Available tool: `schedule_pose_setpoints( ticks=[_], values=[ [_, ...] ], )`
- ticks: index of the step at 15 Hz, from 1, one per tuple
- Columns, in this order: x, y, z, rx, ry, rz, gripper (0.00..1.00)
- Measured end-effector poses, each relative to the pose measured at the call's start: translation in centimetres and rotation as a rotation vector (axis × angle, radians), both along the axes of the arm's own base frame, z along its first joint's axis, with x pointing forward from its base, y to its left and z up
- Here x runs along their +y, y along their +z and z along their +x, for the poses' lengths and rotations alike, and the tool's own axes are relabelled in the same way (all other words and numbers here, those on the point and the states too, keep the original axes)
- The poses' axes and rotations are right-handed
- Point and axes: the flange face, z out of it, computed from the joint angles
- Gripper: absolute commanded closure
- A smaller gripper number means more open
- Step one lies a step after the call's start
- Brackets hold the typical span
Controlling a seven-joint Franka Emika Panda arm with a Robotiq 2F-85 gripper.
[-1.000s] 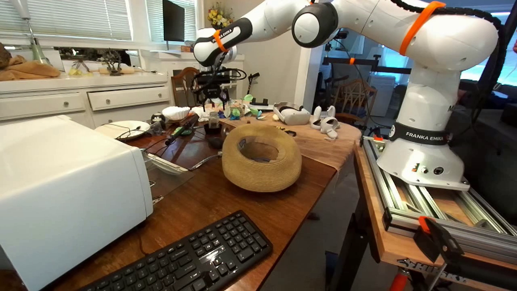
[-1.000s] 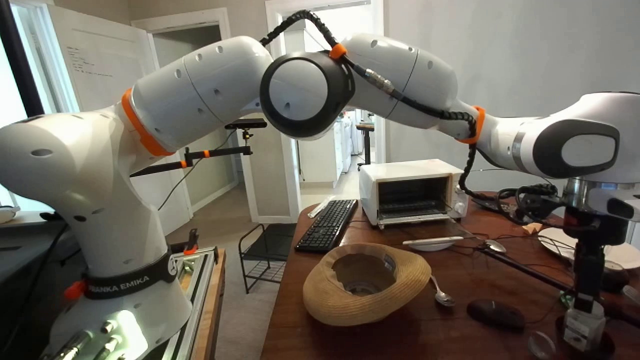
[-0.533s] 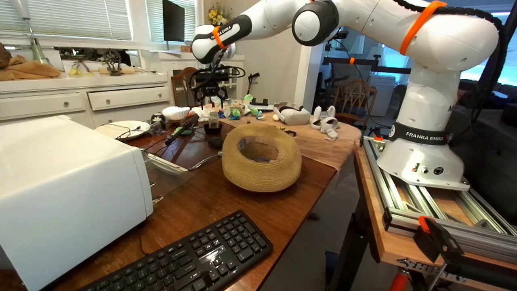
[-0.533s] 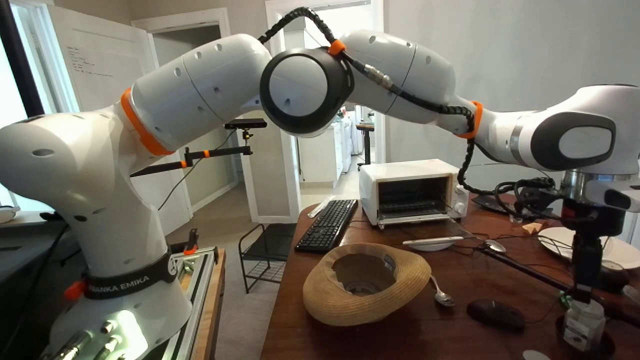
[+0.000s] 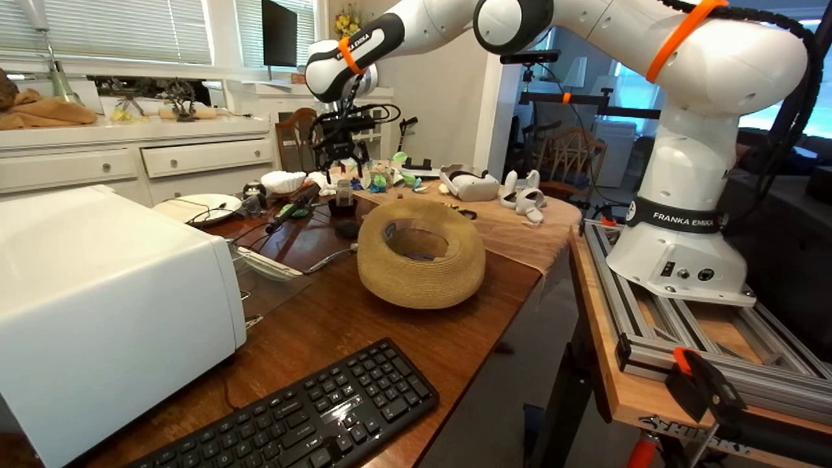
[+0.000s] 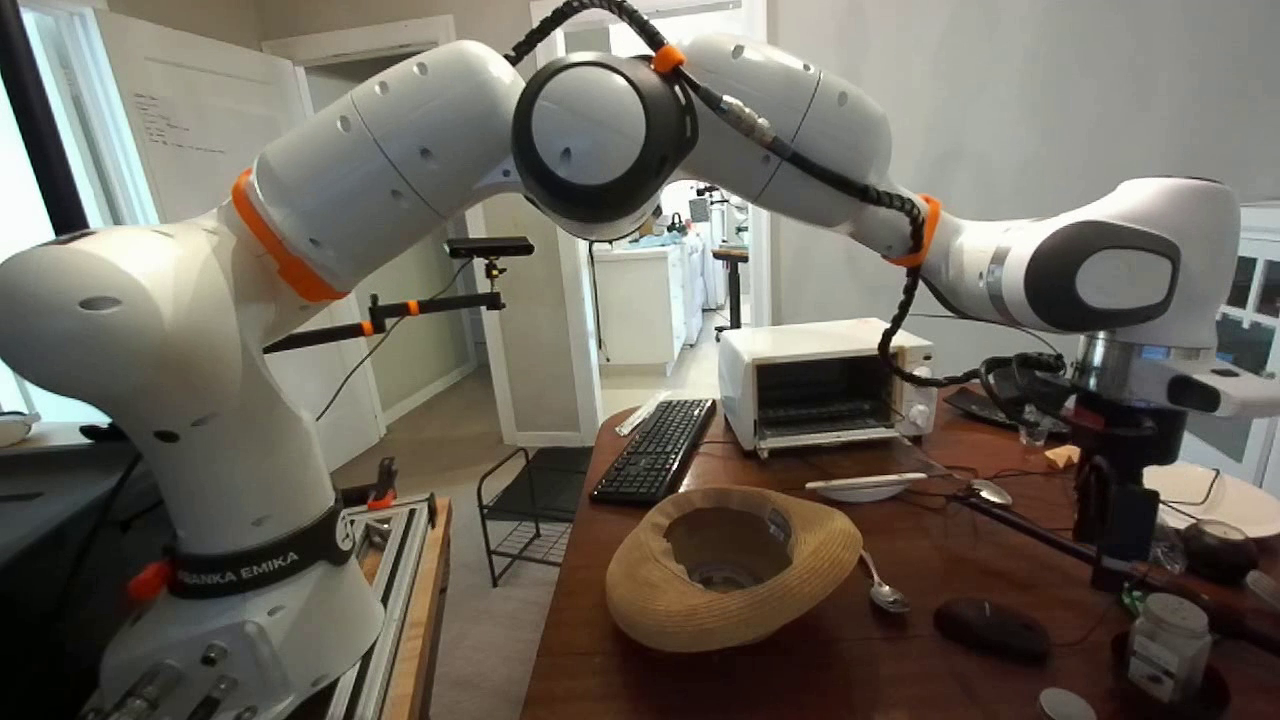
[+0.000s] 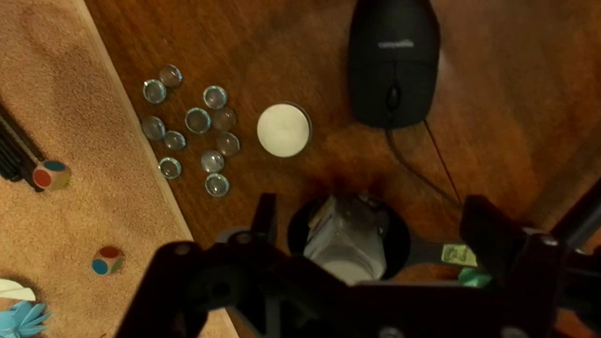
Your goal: Put the grey lid on the jar in the bowl.
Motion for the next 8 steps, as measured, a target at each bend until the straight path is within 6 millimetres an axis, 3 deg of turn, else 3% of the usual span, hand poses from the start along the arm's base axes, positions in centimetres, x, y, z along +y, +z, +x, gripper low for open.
schedule_pose_setpoints(
  ticks=[4,8],
  values=[
    [-0.1,-2.4,-3.4,0.098,0.039,0.033,0.0],
    [-1.4,-4.5,-6.3,0.072,0.032,0.005,0.0]
  ],
)
